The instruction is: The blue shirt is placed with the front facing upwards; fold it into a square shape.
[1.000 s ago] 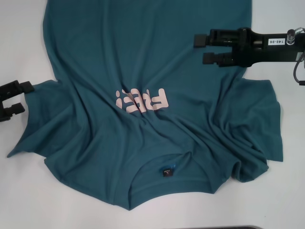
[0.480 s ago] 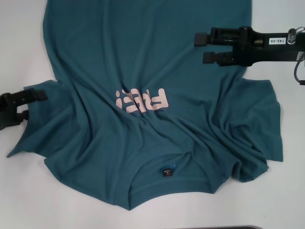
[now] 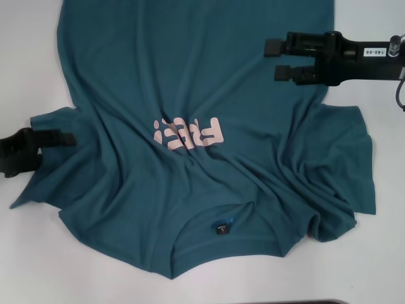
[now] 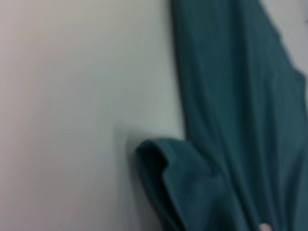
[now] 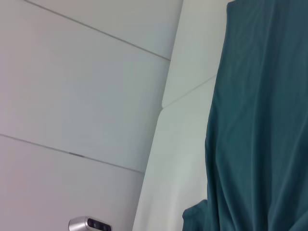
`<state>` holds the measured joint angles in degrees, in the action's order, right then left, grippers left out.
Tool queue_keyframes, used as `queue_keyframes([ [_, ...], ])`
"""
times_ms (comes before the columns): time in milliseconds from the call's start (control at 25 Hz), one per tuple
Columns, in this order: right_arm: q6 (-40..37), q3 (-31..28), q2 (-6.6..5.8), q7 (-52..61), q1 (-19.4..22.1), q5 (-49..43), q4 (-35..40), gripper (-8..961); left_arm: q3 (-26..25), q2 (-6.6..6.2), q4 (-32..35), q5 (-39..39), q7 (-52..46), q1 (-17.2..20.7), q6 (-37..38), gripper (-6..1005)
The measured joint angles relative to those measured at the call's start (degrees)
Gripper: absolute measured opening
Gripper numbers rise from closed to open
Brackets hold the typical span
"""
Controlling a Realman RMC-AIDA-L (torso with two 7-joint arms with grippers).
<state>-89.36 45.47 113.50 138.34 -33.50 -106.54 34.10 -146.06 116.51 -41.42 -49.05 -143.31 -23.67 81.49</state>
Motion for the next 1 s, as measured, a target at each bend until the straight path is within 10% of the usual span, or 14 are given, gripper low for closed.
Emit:
queue_keyframes([
  [720, -0.21, -1.04, -0.12, 0.0, 0.46, -0.19, -0.04, 909, -0.54, 0.74, -3.5, -0.31, -0.12, 0.07, 1.42, 81],
  [1000, -0.2, -1.0, -0.18, 0.0, 0.46, -0.27, -0.11, 909, -3.43, -0.58, -6.68, -1.09, -0.56, 0.48, 4.16, 4],
])
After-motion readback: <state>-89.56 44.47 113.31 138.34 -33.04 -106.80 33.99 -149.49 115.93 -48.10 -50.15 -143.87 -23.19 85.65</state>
